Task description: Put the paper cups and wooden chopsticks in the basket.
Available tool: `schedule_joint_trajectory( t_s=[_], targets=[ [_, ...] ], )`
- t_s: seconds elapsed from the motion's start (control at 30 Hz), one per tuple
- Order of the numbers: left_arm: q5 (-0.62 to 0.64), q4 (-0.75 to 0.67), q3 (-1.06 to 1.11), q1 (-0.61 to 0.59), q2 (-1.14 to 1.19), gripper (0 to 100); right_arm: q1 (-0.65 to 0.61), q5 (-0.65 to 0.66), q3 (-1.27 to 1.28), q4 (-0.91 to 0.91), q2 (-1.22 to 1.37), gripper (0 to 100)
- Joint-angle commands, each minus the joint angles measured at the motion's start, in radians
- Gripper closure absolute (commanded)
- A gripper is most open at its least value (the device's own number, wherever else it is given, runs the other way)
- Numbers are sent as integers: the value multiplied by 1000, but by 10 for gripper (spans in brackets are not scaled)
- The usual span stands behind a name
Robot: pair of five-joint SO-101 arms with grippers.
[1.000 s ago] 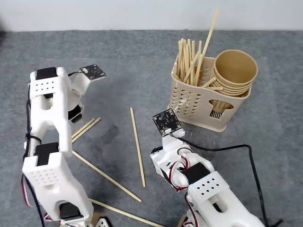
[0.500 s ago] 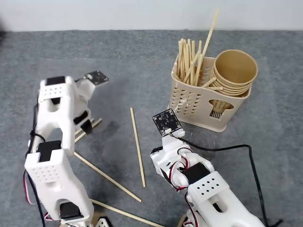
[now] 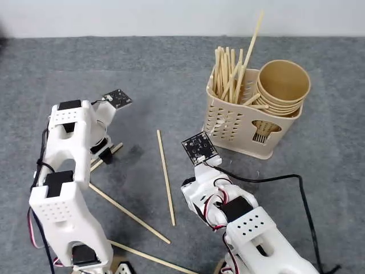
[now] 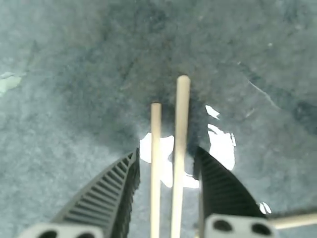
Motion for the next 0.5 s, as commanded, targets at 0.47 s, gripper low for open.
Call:
schedule_joint_trajectory(
  t_s=[0.47],
  targets=[
    [-72,313,-325,9,262,988,-7,9,-5,-10,-5,983]
  ],
)
